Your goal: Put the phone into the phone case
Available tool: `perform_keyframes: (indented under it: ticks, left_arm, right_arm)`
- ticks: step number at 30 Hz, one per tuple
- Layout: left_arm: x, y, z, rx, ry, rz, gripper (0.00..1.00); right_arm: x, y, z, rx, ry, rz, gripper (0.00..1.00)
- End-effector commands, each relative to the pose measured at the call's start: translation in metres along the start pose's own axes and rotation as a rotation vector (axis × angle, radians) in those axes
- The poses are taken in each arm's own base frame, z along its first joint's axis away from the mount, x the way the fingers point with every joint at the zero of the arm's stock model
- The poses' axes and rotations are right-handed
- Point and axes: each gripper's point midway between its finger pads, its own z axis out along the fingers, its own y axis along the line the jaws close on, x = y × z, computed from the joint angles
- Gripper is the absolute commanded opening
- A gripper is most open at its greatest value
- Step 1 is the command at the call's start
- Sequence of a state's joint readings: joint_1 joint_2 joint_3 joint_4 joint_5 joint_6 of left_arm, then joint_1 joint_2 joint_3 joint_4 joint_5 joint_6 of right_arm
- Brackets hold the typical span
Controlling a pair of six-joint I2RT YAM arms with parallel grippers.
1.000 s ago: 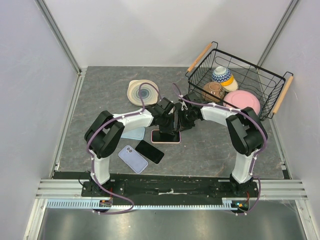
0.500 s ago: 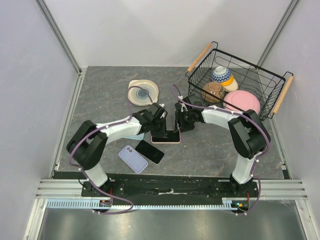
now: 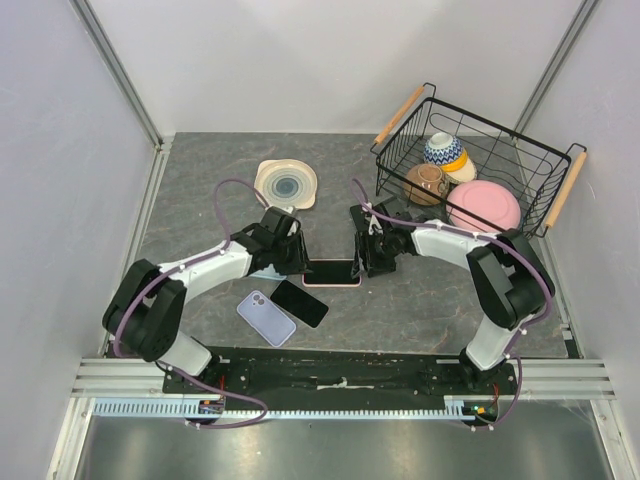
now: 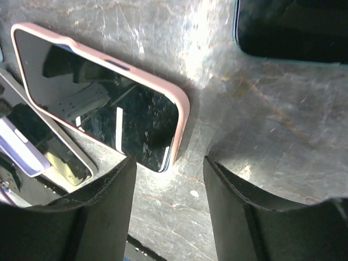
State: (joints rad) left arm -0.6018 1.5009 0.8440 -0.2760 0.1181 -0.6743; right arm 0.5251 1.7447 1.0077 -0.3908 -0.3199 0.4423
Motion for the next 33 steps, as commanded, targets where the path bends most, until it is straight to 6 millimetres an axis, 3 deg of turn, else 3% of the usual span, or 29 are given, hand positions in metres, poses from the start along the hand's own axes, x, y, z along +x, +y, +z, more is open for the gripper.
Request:
perform_keyframes:
  ticks: [1,6,16,21,28,33]
  left_arm:
    - [0.006,0.006,0.01,0.022,0.04,0.003,0.38]
    - [0.018,0.012,0.025,0.015,0.085,-0.011,0.36]
    - [0.03,0.025,0.039,-0.026,0.128,-0.026,0.29]
    - [0.032,0.026,0.038,-0.023,0.13,-0.021,0.27]
    - [0.022,0.022,0.024,-0.016,0.085,0.005,0.34]
    - [0.013,0.018,0.013,-0.013,0.04,0.025,0.38]
  right_arm:
    - [0.035,-0.011,0.004,0.01,0.093,0.046,0.58]
    - [0.045,-0.014,0.007,0.001,0.112,0.062,0.54]
    - [0.057,-0.022,0.02,0.012,0.148,0.085,0.33]
    - [0.048,-0.02,0.023,0.014,0.134,0.091,0.34]
    - [0.02,-0.009,0.012,-0.031,0.049,0.116,0.49]
    - [0.012,-0.019,0.01,-0.03,0.036,0.143,0.5]
